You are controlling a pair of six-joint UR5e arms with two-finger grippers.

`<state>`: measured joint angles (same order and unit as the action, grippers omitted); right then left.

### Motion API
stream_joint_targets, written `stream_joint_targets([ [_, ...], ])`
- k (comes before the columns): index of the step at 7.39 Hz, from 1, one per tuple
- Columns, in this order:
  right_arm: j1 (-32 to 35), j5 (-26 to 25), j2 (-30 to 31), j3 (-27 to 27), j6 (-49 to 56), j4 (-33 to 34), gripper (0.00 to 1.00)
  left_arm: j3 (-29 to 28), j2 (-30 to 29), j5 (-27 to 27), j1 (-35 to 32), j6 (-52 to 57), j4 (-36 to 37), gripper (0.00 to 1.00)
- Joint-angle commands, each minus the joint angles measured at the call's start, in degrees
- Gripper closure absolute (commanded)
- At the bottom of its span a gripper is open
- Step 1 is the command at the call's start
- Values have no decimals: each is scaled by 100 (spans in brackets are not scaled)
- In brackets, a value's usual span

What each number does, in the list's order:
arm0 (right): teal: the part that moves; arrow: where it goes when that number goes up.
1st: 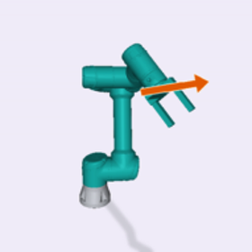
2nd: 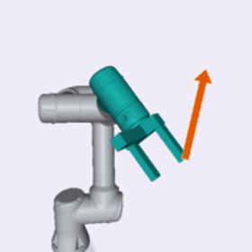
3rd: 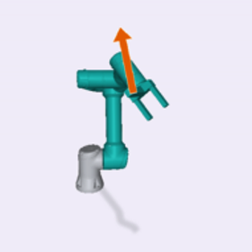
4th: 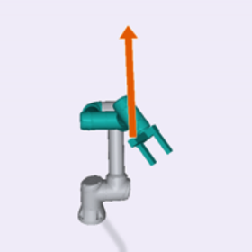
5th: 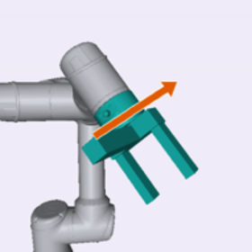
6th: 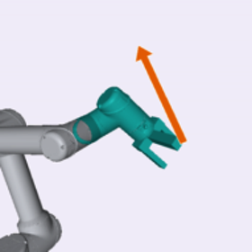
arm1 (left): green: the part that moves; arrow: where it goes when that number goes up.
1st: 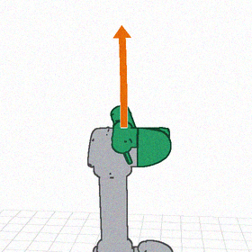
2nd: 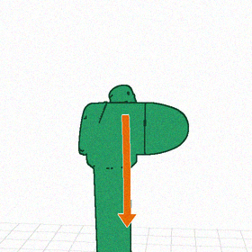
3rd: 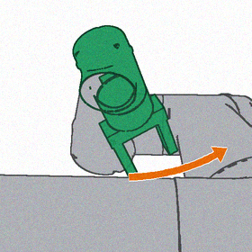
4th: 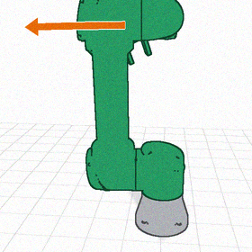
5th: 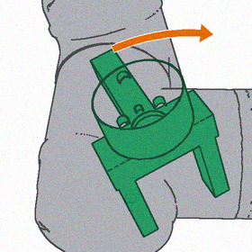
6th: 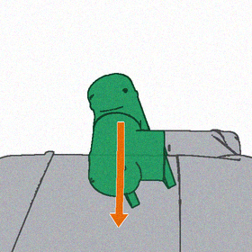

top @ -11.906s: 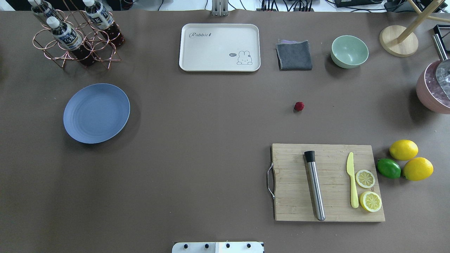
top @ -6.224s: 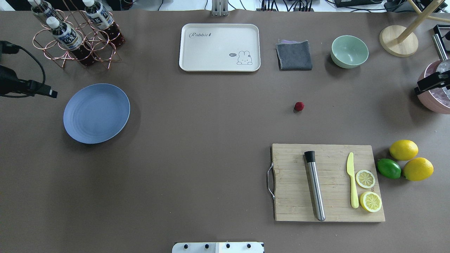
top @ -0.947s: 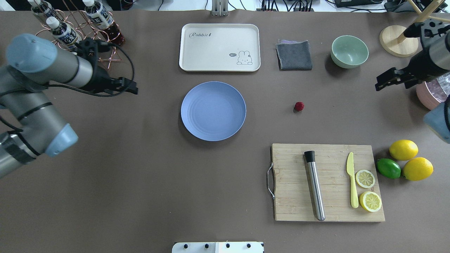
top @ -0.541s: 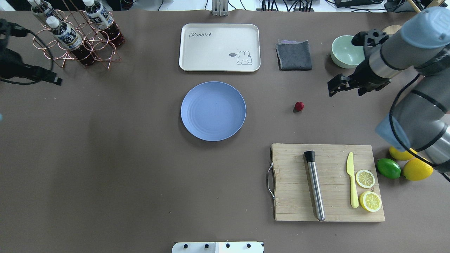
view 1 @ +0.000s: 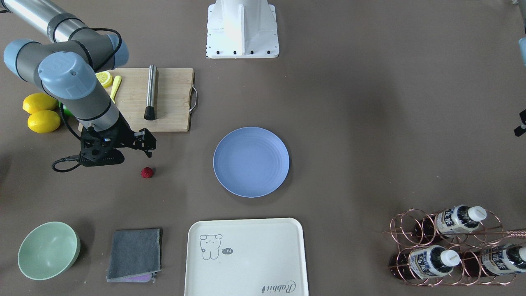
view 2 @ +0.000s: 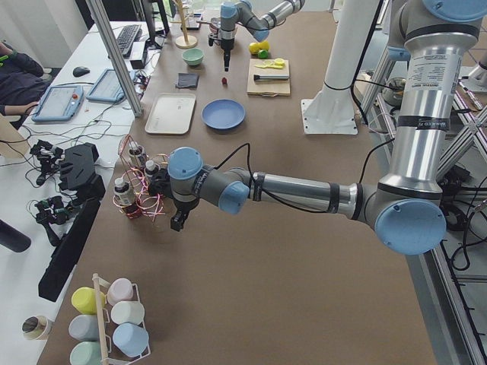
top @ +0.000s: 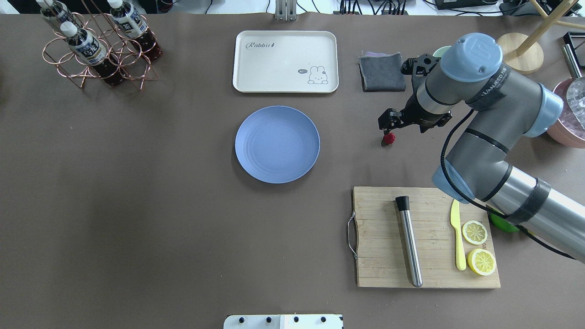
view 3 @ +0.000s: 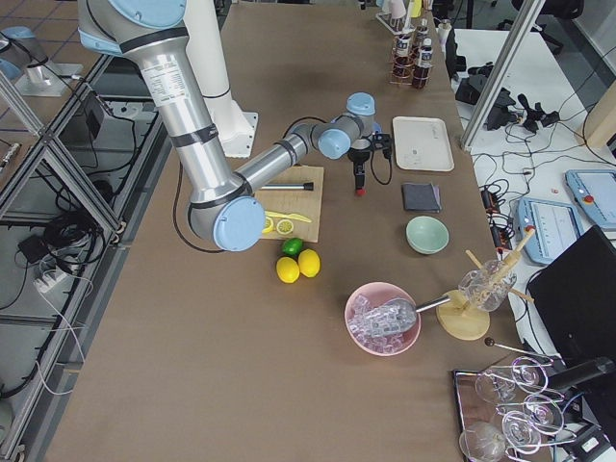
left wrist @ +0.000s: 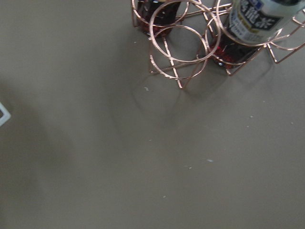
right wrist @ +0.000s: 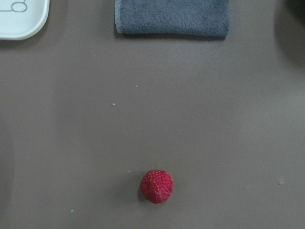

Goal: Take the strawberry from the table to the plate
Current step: 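Move the right gripper over the red strawberry while the left arm withdraws, then lower the right gripper and grasp the red strawberry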

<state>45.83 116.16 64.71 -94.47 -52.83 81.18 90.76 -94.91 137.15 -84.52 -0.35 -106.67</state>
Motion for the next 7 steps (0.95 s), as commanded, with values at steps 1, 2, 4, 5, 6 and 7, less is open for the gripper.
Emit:
stream_joint_targets([
  [1,-74,-146,-160,846,-8,-851,3,29,122,22,-258,430,252,2],
  [2,-74,-147,-195,1164,-8,-1180,6,38,122,22,-267,439,243,2],
  [4,-127,-155,-239,1168,-131,-1166,13,29,122,22,-293,439,252,2],
  [5,-179,-155,-265,1168,-149,-1149,13,21,122,14,-293,439,261,2],
  [6,-232,-225,-266,1168,-158,-1140,13,12,113,14,-293,439,261,2],
  [7,-285,-295,-266,1176,-158,-1131,14,3,105,14,-293,430,261,2],
])
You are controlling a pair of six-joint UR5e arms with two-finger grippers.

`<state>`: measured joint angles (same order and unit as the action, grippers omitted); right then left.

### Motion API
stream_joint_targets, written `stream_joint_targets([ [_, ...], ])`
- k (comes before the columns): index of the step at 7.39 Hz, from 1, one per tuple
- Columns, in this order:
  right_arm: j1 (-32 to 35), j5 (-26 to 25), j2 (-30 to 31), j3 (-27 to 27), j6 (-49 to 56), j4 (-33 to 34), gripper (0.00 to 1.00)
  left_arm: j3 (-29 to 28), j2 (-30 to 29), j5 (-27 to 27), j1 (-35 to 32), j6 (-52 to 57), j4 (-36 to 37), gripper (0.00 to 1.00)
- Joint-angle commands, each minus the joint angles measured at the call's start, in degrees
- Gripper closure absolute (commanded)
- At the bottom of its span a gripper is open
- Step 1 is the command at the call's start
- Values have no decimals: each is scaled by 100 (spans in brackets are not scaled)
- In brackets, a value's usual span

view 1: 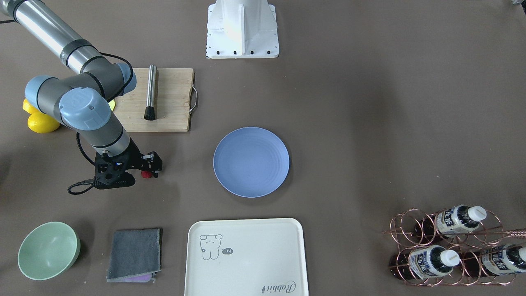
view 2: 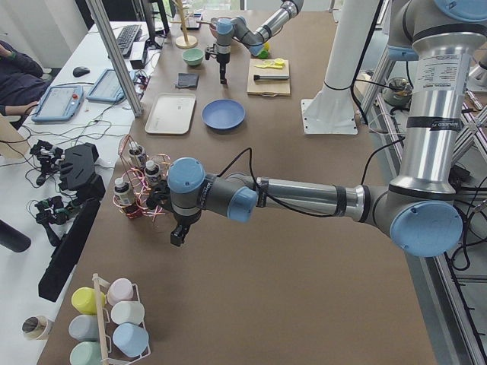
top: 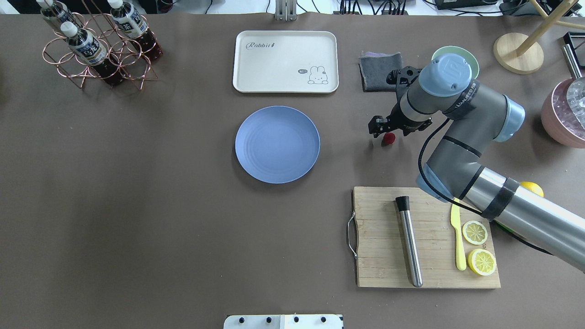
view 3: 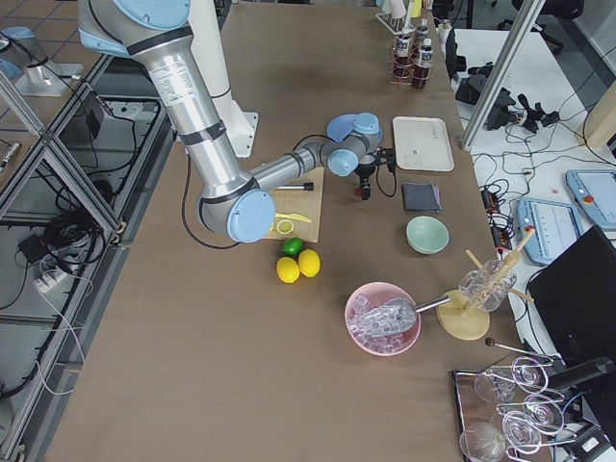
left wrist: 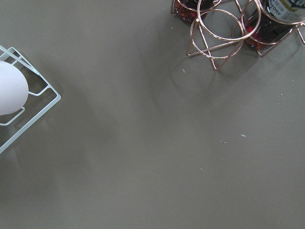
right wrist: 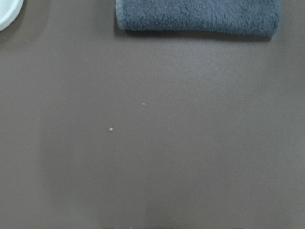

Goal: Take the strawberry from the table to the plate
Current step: 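Lower the right gripper and grasp the red strawberry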

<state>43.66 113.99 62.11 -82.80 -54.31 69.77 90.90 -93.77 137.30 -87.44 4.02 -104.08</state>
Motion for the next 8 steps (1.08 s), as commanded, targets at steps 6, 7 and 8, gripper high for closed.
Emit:
stream_joint_targets([
  [6,-103,-202,-14,-253,-379,45,100,-20,-62,-10,-1,-51,10,2],
  [7,-94,-184,-154,-272,-623,107,100,-20,-54,-1,-1,-51,10,2],
  [8,-94,-184,-625,-272,-895,664,100,-11,-45,-1,-1,-59,10,2],
])
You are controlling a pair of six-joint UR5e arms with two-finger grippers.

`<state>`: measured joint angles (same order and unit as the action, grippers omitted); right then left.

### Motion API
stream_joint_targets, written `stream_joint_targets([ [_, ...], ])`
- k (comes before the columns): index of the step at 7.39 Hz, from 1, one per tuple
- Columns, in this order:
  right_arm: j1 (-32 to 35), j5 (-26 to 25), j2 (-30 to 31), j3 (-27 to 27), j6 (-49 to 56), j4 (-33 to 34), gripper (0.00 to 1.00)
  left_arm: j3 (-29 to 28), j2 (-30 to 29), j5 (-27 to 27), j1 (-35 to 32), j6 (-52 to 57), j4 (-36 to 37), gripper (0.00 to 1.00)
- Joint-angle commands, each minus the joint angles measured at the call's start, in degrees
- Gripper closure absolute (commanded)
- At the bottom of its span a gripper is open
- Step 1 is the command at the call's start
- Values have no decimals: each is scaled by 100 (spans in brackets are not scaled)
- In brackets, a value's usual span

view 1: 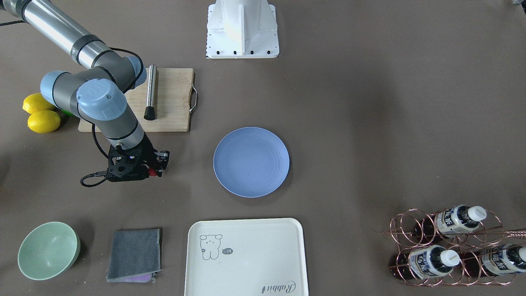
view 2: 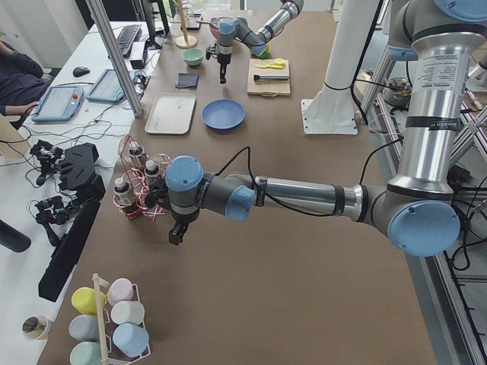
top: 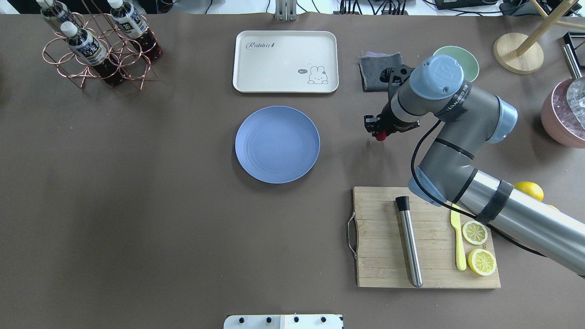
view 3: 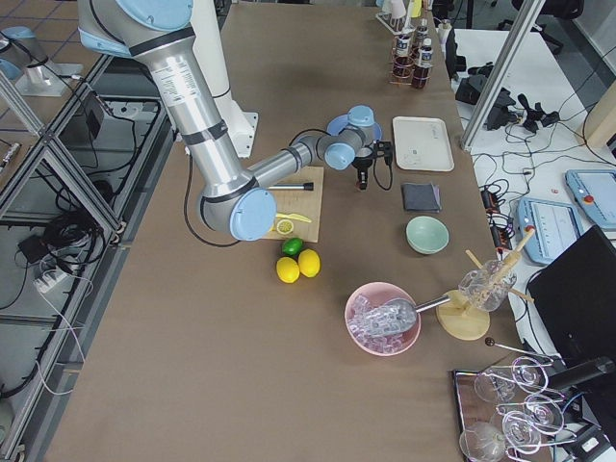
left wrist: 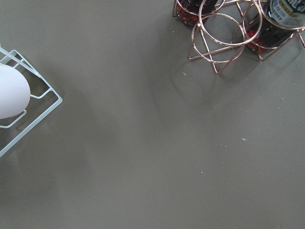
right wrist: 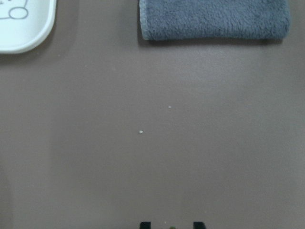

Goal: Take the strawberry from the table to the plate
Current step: 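Lower the right gripper and grasp the red strawberry, then carry the strawberry with the right gripper over the blue plate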

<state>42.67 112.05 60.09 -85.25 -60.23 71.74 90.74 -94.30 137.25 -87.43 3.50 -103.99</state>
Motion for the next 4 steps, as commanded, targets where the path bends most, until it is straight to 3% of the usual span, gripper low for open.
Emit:
stream_joint_targets([
  [1,-39,19,-881,-26,-426,995,100,-3,8,3,-2,-7,2,2],
  [4,-556,-165,-1499,53,-1586,1088,100,32,43,12,-37,10,290,2],
])
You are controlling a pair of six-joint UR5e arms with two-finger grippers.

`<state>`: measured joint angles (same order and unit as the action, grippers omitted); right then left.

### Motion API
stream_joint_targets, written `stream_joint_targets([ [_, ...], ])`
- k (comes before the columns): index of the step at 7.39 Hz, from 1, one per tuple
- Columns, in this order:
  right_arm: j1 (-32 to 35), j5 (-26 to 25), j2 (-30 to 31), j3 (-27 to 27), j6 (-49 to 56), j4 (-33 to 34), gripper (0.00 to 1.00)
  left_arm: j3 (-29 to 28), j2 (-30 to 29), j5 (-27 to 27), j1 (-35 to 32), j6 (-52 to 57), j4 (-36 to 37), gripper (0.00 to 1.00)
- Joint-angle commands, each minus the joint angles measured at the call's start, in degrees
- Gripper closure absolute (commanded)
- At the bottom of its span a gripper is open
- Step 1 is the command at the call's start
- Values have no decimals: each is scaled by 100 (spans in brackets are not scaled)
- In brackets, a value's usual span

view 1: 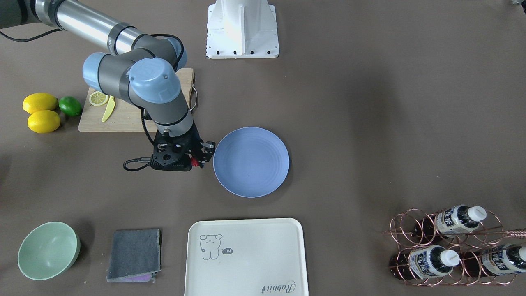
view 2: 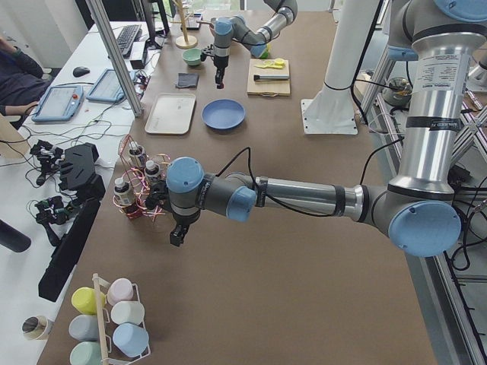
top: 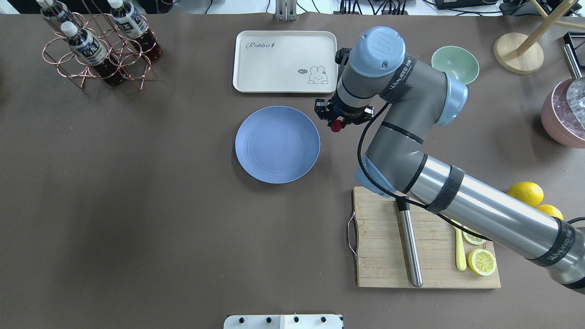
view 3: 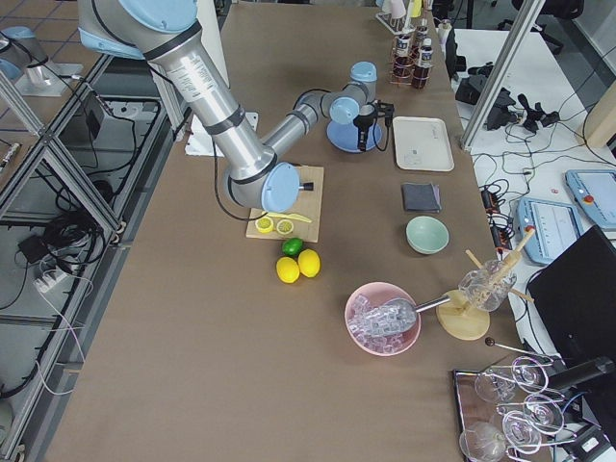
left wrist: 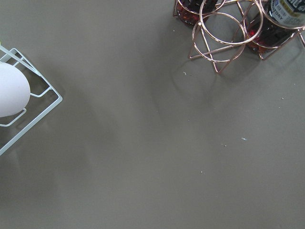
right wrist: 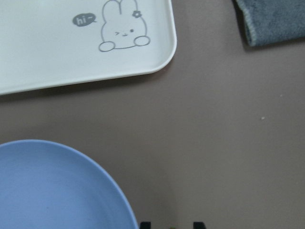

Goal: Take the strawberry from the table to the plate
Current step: 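Carry the strawberry with the right gripper over the blue plate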

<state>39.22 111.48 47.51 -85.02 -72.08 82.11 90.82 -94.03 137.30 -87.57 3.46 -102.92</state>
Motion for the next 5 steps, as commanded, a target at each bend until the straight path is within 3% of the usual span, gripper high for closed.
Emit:
stream_joint_targets([
  [1,-405,-344,-451,204,-586,42,100,32,33,7,-136,40,185,2],
  [3,-704,-688,-978,766,-973,15,100,50,77,16,-216,49,185,2],
  [5,-872,-1003,-1042,917,-1053,-11,100,50,78,16,-234,49,185,2],
])
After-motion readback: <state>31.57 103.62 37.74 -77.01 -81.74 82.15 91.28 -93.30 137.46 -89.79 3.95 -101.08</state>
